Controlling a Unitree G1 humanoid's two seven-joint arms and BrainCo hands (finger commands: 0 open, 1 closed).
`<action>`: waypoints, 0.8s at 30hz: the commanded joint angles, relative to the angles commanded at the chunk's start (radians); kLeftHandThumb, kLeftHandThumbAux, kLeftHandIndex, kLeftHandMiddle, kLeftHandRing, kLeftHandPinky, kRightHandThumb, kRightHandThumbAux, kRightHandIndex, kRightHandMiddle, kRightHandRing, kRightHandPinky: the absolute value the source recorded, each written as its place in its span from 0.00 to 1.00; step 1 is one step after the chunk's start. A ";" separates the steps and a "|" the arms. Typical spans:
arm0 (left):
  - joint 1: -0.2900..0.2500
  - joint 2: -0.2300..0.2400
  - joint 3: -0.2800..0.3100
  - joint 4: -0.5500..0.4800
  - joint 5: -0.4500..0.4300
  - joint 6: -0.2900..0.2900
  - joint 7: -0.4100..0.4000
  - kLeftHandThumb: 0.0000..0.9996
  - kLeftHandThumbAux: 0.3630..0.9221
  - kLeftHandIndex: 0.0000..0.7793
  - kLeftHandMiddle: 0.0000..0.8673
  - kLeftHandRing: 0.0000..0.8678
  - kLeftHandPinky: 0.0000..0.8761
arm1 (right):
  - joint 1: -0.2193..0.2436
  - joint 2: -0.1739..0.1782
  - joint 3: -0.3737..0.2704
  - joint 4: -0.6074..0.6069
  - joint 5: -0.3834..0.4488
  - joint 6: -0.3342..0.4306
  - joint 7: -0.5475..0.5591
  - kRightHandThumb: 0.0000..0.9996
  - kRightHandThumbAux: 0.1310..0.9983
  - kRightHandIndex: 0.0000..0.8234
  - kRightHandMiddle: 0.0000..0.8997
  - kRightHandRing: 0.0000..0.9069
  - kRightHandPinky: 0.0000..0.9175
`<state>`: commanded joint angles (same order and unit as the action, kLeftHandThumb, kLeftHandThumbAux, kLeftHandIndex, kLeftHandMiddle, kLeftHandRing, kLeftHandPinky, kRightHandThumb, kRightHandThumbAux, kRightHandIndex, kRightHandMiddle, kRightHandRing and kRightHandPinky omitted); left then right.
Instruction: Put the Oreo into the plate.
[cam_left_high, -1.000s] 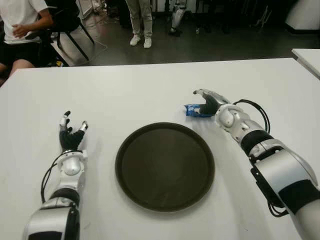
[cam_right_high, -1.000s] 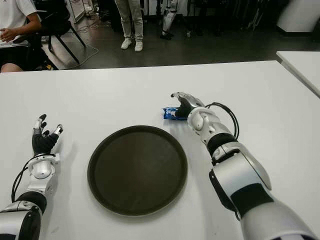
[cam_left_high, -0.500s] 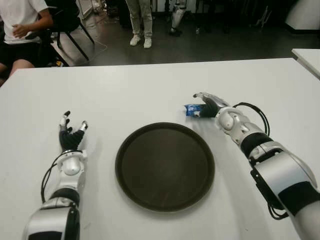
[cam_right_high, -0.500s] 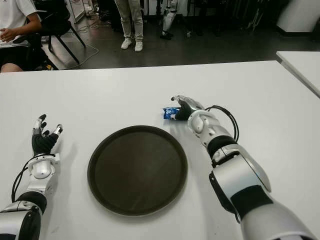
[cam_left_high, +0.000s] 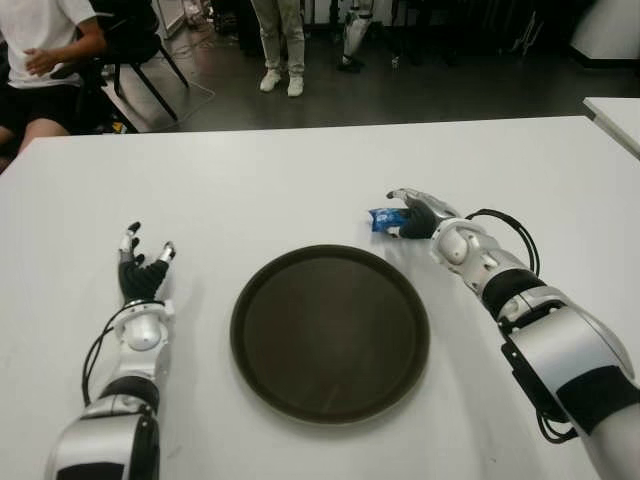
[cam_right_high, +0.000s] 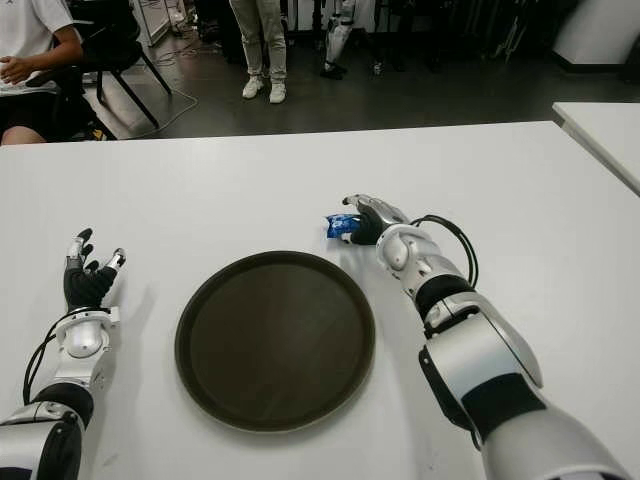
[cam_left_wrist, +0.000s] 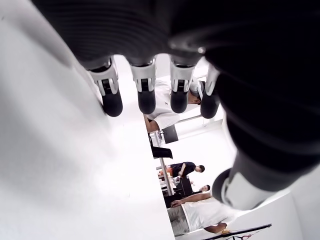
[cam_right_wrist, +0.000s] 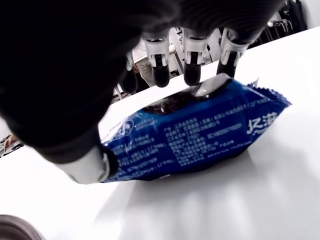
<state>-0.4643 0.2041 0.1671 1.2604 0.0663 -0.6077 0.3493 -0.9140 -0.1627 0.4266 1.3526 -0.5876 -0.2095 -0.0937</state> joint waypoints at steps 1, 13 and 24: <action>0.000 0.000 0.000 0.000 0.001 0.000 0.001 0.00 0.61 0.06 0.04 0.03 0.03 | 0.000 0.000 0.000 0.000 0.000 0.000 0.000 0.45 0.66 0.00 0.05 0.04 0.07; 0.002 -0.002 0.000 -0.002 0.000 -0.004 0.002 0.00 0.61 0.07 0.05 0.03 0.03 | 0.004 -0.001 -0.007 0.000 0.007 -0.002 0.007 0.48 0.66 0.00 0.07 0.07 0.10; 0.004 -0.009 0.003 -0.009 -0.004 0.001 0.009 0.00 0.61 0.05 0.04 0.01 0.01 | 0.007 -0.003 -0.010 0.000 0.011 0.001 0.011 0.48 0.67 0.00 0.06 0.06 0.10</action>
<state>-0.4608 0.1955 0.1699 1.2518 0.0622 -0.6069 0.3578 -0.9068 -0.1657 0.4167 1.3523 -0.5766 -0.2089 -0.0826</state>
